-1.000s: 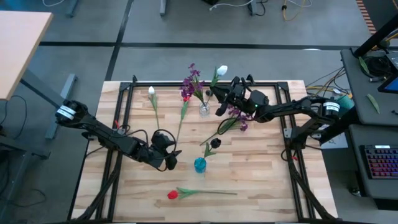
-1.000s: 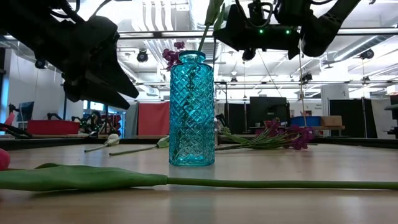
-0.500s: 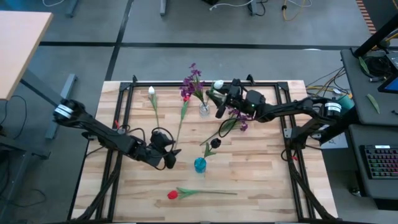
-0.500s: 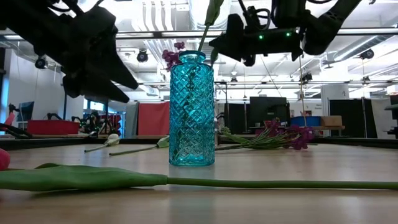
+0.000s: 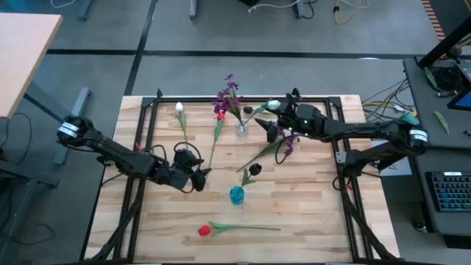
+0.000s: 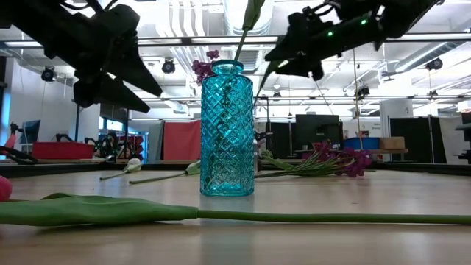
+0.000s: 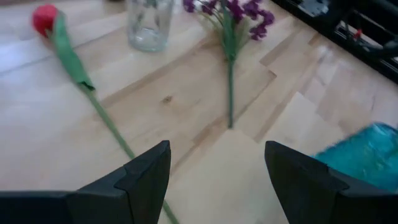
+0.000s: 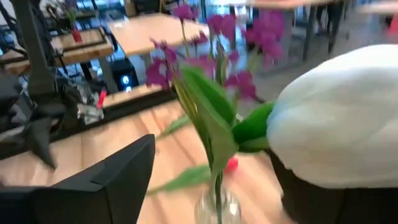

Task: Sort flowers into vase by color
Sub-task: Put the bottom white flower into the transparent vase, then put the white flower into the transparent vase

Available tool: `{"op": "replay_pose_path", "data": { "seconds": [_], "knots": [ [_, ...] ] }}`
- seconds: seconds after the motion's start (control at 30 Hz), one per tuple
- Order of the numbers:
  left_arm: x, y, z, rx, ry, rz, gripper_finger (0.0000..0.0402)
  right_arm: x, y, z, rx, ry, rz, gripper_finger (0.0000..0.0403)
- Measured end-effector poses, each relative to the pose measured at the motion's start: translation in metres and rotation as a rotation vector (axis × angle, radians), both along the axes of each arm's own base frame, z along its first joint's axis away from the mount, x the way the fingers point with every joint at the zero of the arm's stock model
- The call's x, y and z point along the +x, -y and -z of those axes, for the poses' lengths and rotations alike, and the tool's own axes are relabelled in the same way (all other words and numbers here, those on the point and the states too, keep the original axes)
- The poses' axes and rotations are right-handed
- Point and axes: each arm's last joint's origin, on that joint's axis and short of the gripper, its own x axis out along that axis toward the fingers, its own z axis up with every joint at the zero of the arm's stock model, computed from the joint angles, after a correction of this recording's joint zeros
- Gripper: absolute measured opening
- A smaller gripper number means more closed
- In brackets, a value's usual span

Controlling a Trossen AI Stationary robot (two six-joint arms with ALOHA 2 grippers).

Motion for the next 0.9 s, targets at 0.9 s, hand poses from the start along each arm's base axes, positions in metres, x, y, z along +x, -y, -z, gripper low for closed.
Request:
{"op": "replay_pose_path", "data": {
  "seconds": [0.9],
  "knots": [
    [-0.035,-0.11,0.007,-0.056,-0.459,-0.427,0.0197,-0.037,-0.031,0.013,0.432,-0.255,0.059,0.0304]
  ]
}}
